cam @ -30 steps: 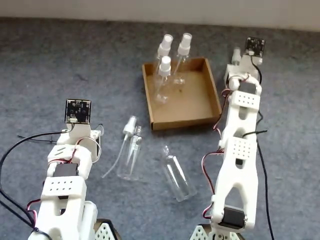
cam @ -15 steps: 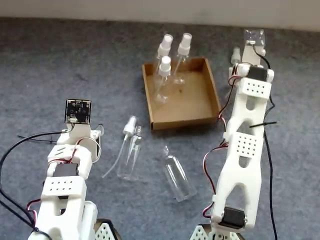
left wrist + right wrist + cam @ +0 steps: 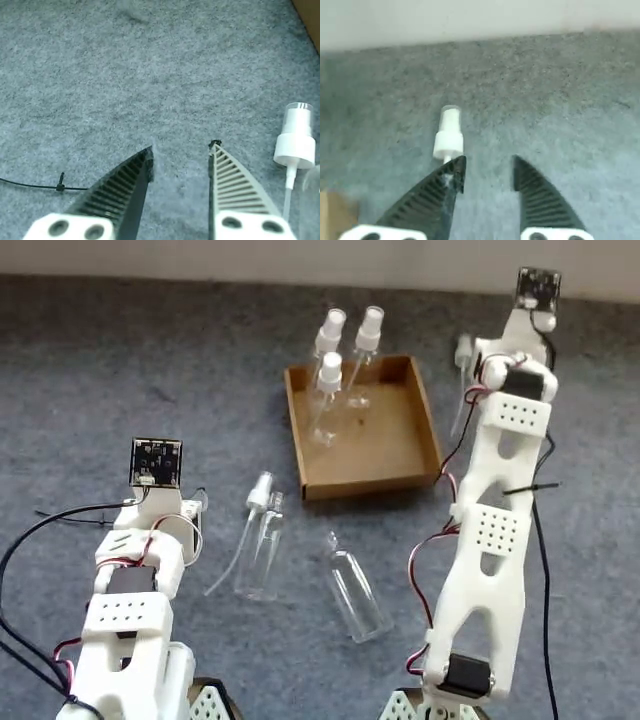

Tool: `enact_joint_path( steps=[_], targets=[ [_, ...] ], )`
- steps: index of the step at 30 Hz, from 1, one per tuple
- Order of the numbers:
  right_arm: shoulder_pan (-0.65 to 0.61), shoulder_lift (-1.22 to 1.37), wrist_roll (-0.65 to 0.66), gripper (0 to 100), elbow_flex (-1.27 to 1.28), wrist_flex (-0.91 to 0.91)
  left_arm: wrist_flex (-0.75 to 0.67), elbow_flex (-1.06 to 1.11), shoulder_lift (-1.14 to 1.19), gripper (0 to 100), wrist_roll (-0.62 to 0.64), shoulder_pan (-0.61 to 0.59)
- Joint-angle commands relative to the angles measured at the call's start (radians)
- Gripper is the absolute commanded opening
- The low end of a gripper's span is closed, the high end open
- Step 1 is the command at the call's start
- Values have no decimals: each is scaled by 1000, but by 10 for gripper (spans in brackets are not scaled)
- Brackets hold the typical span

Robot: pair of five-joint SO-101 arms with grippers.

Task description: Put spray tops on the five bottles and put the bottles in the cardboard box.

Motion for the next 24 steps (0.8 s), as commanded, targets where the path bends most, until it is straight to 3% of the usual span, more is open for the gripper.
enact_joint_path(
  steps=[1,10,20,24],
  targets=[
    [-15,48,-21,252,-105,-203,-12,-4,-7,175,8,19],
    [-90,246,-26,252,-104,-567,-12,-4,-7,175,8,19],
    [-113,280,-28,251,-102,-602,-12,-2,-7,175,8,19],
    [-113,282,-28,143,-101,-601,-12,-2,-7,175,8,19]
  ],
)
